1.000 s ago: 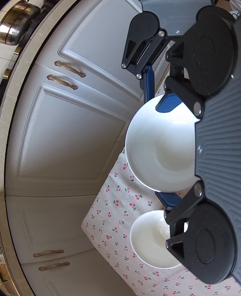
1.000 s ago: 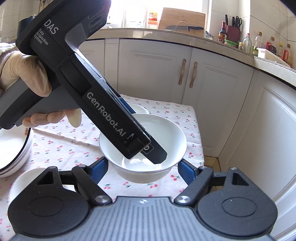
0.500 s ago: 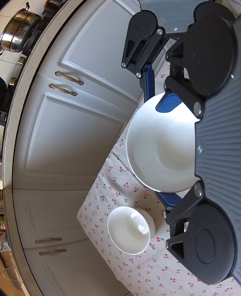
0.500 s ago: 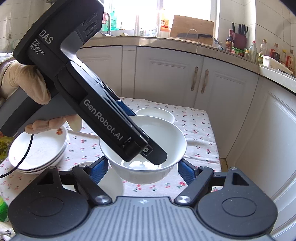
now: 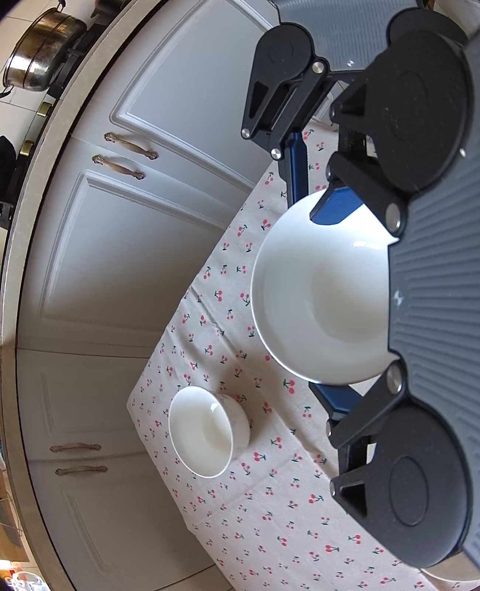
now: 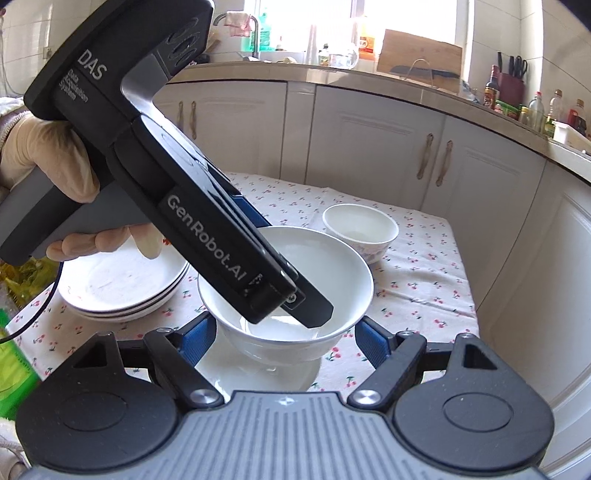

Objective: Organize plates and bowls
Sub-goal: 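Lift the white bowl with the left gripper over the pink-patterned bowl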

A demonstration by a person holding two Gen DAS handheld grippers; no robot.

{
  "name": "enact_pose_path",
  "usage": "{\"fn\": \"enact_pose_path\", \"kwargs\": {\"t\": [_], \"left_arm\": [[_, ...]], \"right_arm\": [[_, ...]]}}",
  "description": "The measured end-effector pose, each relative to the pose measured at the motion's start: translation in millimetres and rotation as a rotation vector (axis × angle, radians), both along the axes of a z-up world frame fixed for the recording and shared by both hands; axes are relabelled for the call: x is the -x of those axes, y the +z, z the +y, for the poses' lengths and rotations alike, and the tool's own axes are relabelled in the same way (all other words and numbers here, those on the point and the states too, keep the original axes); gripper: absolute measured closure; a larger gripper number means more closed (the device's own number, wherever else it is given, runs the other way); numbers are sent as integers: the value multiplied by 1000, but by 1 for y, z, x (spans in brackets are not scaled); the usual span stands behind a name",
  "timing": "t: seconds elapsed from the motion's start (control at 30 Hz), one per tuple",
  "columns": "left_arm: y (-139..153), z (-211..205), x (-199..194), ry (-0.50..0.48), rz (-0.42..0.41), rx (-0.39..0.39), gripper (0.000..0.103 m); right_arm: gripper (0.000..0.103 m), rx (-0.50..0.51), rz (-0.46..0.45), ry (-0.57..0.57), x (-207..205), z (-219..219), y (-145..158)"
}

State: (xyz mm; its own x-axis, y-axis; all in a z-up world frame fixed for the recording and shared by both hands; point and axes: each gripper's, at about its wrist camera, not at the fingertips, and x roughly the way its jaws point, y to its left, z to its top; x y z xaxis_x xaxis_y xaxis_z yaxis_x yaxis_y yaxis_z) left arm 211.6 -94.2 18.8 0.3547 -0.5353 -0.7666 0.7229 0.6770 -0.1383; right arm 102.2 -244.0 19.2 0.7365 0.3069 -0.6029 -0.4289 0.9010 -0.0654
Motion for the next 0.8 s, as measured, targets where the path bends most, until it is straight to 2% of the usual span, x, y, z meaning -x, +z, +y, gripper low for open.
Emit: {"fn": "enact_pose_path", "kwargs": {"t": [0.43, 0.8], "left_arm": [[-17, 9, 8, 32, 36, -7, 16], [-28, 6, 11, 24, 41, -34, 16]], "right_arm": [[17, 10, 39, 35, 4, 9, -13], [17, 9, 71, 40, 3, 9, -22]]}}
